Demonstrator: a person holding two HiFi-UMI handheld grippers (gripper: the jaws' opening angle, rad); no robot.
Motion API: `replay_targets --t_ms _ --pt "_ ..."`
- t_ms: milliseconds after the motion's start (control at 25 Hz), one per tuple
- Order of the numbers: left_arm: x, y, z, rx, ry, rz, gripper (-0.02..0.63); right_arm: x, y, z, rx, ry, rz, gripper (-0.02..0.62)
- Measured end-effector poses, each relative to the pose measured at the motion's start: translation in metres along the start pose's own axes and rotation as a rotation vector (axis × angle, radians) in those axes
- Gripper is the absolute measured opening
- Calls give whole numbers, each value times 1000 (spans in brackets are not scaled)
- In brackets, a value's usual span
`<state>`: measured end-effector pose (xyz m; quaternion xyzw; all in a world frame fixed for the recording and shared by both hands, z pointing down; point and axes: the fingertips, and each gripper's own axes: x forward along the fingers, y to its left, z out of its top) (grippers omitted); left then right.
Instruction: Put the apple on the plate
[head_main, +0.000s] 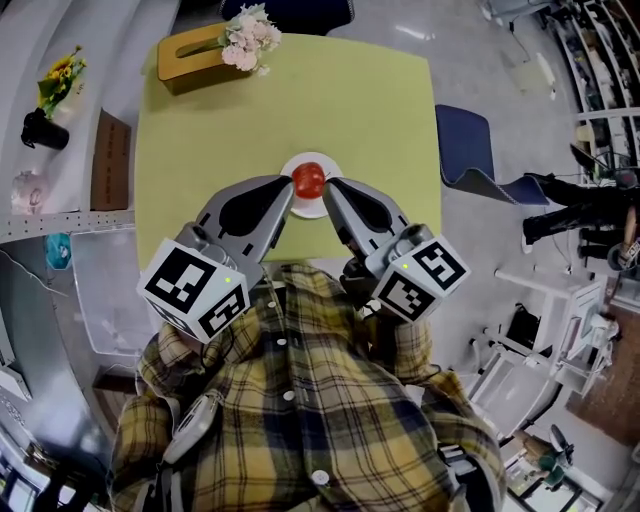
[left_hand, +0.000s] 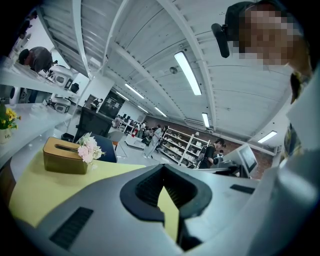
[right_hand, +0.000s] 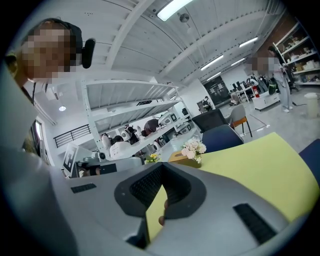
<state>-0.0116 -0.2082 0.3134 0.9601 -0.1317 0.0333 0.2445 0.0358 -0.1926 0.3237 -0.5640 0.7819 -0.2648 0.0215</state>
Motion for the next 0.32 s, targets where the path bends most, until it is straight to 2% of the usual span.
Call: replay_targets --t_ms 320 --pt "-3 4 -1 -10 -2 11 8 -2 -1 -6 8 12 -6 -3"
